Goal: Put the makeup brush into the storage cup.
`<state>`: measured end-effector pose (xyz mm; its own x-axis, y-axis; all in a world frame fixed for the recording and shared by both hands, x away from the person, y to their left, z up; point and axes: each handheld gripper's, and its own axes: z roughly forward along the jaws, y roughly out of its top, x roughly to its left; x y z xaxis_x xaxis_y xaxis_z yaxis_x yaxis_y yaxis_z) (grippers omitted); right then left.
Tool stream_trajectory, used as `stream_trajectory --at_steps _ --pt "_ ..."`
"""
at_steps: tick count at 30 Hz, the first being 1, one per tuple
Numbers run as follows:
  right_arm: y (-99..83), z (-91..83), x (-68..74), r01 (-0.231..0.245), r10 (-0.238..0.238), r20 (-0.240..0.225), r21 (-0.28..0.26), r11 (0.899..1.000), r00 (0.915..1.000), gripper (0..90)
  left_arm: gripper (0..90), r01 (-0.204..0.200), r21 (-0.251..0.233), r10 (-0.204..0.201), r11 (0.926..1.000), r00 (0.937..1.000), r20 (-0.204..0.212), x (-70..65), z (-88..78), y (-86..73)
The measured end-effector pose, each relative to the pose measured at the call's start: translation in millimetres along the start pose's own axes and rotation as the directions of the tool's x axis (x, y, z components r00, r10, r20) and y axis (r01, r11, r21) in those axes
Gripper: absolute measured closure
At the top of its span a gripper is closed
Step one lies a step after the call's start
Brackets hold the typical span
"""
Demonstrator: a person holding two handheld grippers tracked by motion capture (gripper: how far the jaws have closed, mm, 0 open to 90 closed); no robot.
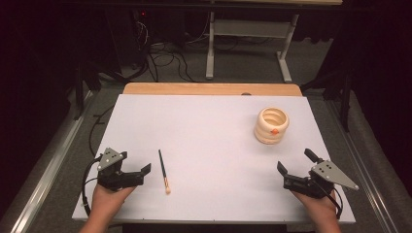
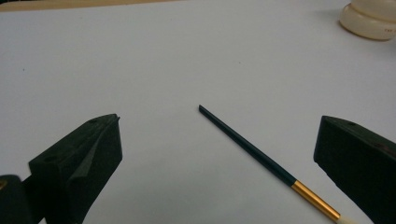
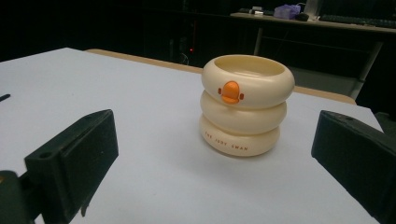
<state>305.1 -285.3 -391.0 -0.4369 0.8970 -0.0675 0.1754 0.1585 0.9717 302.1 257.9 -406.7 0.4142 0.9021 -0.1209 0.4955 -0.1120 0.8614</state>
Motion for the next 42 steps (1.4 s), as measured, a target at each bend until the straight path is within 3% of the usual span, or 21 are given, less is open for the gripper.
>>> stream_trajectory --at_steps 4,14,24,25,27,28,30,31,32,33,34,35,36,37,39,40,42 --pt "-0.1 0.4 0.7 -0.002 0.002 -0.009 0.002 1.0 1.0 1.9 2.5 0.01 0.051 -0.009 0.9987 0.9999 -0.012 0.7 3.1 -0.8" --pt "-1.2 1.9 1.6 0.002 -0.002 -0.01 0.013 1.0 0.9999 1.9 2.5 0.012 0.115 -0.008 0.9932 0.9995 -0.03 2.3 8.6 -3.4" --pt "-2.0 1.8 2.3 0.013 -0.013 -0.004 0.02 1.0 0.9999 1.9 2.5 0.065 0.165 -0.065 0.9841 0.9979 -0.004 2.7 11.8 -5.0" --pt "-2.1 1.7 2.3 0.012 -0.011 -0.004 0.021 1.0 0.9999 1.9 2.5 0.087 0.199 -0.091 0.9761 0.9959 0.007 4.0 12.8 -2.7" --pt "-2.0 1.8 2.1 0.004 -0.004 -0.008 0.018 1.0 1.0 1.9 2.5 0.094 0.209 -0.097 0.9735 0.9953 0.005 4.6 13.2 -1.5" --pt "-2.1 2.1 2.0 0.005 -0.004 -0.011 0.018 1.0 0.9999 1.9 2.5 0.093 0.237 -0.093 0.9669 0.9956 -0.012 5.9 14.5 2.1" --pt "-2.3 2.5 2.1 0.006 -0.005 -0.013 0.019 1.0 0.9999 1.9 2.0 0.088 0.25 -0.086 0.9643 0.9961 -0.019 6.1 15.2 3.2" --pt "-2.4 2.5 2.0 0.004 -0.004 -0.015 0.018 1.0 0.9999 1.9 2.1 0.077 0.28 -0.069 0.9568 0.9969 -0.039 5.7 17.8 5.3" --pt "-2.5 2.5 1.9 0.002 -0.001 -0.015 0.017 1.0 0.9999 1.9 2.1 0.077 0.28 -0.069 0.9568 0.9969 -0.039 5.7 17.8 5.3" --pt "-2.3 2.2 1.9 0.0 0.0 -0.012 0.018 1.0 0.9999 1.9 2.1 0.07 0.314 -0.06 0.9469 0.9973 -0.043 6.2 20.4 6.3" --pt "-2.3 2.2 1.9 0.0 0.0 -0.012 0.018 1.0 0.9999 1.9 2.1 0.07 0.314 -0.06 0.9469 0.9973 -0.043 6.2 20.4 6.3" --pt "-2.1 2.2 1.2 0.004 -0.004 -0.015 0.012 1.0 0.9999 1.9 2.1 0.067 0.345 -0.054 0.9361 0.9974 -0.049 6.4 22.6 7.2" --pt "-2.0 2.0 1.3 0.004 -0.004 -0.014 0.011 1.0 0.9999 1.9 2.2 0.067 0.345 -0.054 0.9361 0.9974 -0.049 6.4 22.6 7.2" --pt "-1.9 1.8 1.5 0.0 0.001 -0.015 0.01 1.0 0.9999 1.9 2.4 0.067 0.37 -0.052 0.9265 0.9974 -0.051 6.0 23.9 8.6" --pt "-1.7 1.7 1.6 -0.004 0.004 -0.016 0.008 1.0 0.9999 1.9 2.8 0.065 0.378 -0.049 0.9236 0.9974 -0.052 5.8 24.0 9.3" --pt "-1.4 1.3 1.5 -0.001 0.001 -0.014 0.008 1.0 0.9999 1.9 3.3 0.052 0.399 -0.034 0.9157 0.9981 -0.051 4.8 24.4 10.9" --pt "-1.3 1.4 2.0 -0.002 0.002 -0.014 0.008 1.0 0.9999 1.9 3.8 0.049 0.408 -0.031 0.9117 0.9982 -0.051 3.9 24.7 11.5"
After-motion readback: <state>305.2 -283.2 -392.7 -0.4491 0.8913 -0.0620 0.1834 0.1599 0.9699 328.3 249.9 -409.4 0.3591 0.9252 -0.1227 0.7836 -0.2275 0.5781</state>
